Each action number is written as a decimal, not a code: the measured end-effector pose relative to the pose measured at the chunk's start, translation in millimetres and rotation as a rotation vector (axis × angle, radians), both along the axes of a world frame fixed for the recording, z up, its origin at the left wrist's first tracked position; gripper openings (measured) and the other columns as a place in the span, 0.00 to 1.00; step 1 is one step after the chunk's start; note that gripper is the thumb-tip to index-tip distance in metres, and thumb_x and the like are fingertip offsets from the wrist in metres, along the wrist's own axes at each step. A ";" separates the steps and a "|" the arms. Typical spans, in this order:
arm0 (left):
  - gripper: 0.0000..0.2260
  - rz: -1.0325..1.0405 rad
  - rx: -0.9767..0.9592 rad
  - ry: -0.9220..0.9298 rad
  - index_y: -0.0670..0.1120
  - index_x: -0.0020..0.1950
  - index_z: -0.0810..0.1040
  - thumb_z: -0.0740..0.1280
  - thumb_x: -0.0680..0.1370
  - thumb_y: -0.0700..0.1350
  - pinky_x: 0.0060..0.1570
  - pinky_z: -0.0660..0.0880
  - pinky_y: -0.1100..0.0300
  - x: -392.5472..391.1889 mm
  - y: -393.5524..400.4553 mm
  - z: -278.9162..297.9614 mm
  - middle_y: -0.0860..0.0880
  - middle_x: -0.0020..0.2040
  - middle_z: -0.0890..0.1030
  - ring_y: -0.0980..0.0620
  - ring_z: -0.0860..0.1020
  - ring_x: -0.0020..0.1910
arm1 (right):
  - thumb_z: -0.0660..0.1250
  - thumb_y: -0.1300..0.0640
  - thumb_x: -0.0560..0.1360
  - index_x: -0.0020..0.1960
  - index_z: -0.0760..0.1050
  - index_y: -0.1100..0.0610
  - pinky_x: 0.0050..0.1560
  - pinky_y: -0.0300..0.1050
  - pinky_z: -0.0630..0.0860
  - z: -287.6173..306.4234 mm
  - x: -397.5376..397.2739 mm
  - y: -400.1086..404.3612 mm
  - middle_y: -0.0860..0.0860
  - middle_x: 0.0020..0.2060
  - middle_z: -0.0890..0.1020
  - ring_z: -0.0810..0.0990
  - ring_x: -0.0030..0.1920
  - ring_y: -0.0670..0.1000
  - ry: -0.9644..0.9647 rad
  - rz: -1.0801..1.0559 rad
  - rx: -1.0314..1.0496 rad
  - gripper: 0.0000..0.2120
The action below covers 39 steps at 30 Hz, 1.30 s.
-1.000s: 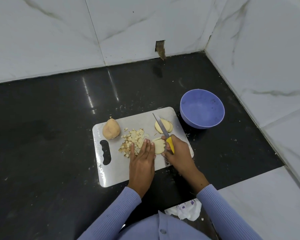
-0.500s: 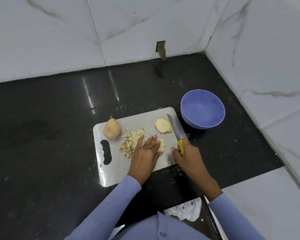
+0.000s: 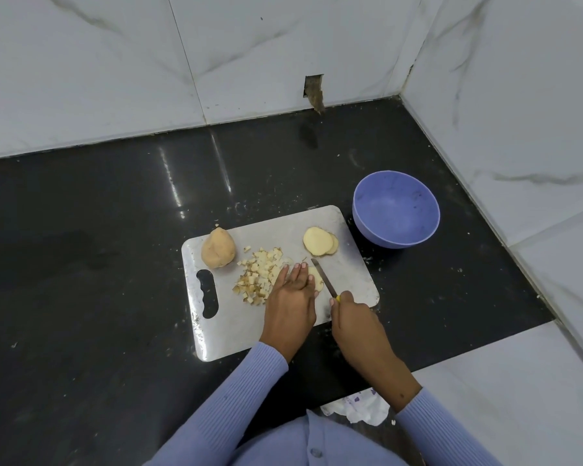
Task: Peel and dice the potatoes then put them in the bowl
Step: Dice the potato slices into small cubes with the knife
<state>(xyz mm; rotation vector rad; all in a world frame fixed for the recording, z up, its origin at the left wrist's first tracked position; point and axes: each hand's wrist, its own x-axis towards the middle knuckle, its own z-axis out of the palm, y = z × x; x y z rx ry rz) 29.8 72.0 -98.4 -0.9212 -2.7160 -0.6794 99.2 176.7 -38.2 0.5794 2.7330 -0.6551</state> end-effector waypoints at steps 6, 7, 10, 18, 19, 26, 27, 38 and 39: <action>0.11 0.017 -0.006 -0.002 0.37 0.48 0.84 0.67 0.70 0.39 0.63 0.67 0.46 0.9 2.9 1.2 0.39 0.52 0.82 0.44 0.82 0.53 | 0.46 0.51 0.83 0.55 0.66 0.59 0.40 0.45 0.68 -3.7 3.1 -7.5 0.57 0.47 0.80 0.79 0.48 0.57 -0.058 -0.011 0.061 0.15; 0.11 0.020 0.001 -0.008 0.37 0.48 0.84 0.67 0.70 0.39 0.64 0.67 0.46 1.5 2.6 1.0 0.39 0.53 0.82 0.43 0.81 0.53 | 0.46 0.51 0.83 0.54 0.66 0.59 0.40 0.45 0.68 -4.1 9.9 -7.8 0.56 0.46 0.80 0.80 0.47 0.56 -0.072 -0.013 0.070 0.14; 0.10 0.023 0.018 -0.025 0.37 0.49 0.84 0.67 0.71 0.38 0.65 0.66 0.46 2.3 2.2 1.1 0.39 0.54 0.82 0.43 0.81 0.54 | 0.46 0.51 0.84 0.56 0.66 0.58 0.42 0.43 0.72 -4.6 36.5 -8.6 0.54 0.46 0.80 0.81 0.47 0.55 -0.132 -0.023 0.099 0.14; 0.08 0.067 0.135 -0.064 0.41 0.48 0.85 0.68 0.73 0.42 0.70 0.59 0.53 5.2 -7.1 1.6 0.39 0.57 0.81 0.42 0.78 0.60 | 0.47 0.47 0.83 0.50 0.68 0.56 0.44 0.45 0.76 10.2 38.3 2.1 0.51 0.37 0.75 0.78 0.40 0.52 -0.043 -0.067 -0.016 0.16; 0.08 0.075 0.147 -0.070 0.42 0.47 0.85 0.69 0.73 0.43 0.70 0.59 0.53 5.2 -7.6 1.9 0.39 0.56 0.81 0.42 0.78 0.59 | 0.47 0.47 0.83 0.50 0.69 0.57 0.44 0.46 0.75 11.9 31.4 1.5 0.51 0.37 0.75 0.78 0.40 0.52 -0.019 -0.060 -0.012 0.17; 0.07 0.062 0.137 -0.080 0.42 0.44 0.85 0.70 0.71 0.44 0.69 0.59 0.51 2.9 -7.5 5.1 0.41 0.52 0.83 0.43 0.80 0.57 | 0.46 0.49 0.83 0.54 0.68 0.60 0.40 0.46 0.69 4.9 -7.4 -8.3 0.57 0.45 0.79 0.78 0.45 0.57 -0.022 -0.003 0.018 0.17; 0.07 0.061 0.136 -0.076 0.42 0.44 0.85 0.70 0.71 0.44 0.69 0.59 0.51 2.8 -7.4 5.1 0.41 0.52 0.83 0.43 0.80 0.57 | 0.46 0.49 0.83 0.55 0.68 0.60 0.40 0.47 0.70 4.3 -8.5 -9.7 0.57 0.46 0.79 0.79 0.46 0.57 -0.033 -0.005 0.026 0.17; 0.07 0.080 0.116 -0.076 0.45 0.44 0.85 0.70 0.72 0.45 0.72 0.55 0.50 2.9 -8.0 6.4 0.44 0.52 0.83 0.43 0.78 0.59 | 0.46 0.50 0.84 0.55 0.65 0.56 0.40 0.39 0.67 7.5 49.3 -7.2 0.51 0.43 0.78 0.80 0.46 0.51 -0.181 0.009 0.107 0.13; 0.06 0.084 0.114 -0.076 0.45 0.44 0.85 0.69 0.73 0.45 0.72 0.53 0.50 3.1 -8.3 6.9 0.44 0.52 0.83 0.44 0.78 0.60 | 0.46 0.50 0.84 0.53 0.65 0.55 0.40 0.38 0.66 10.7 51.9 -4.0 0.50 0.41 0.75 0.78 0.43 0.50 -0.178 0.014 0.100 0.12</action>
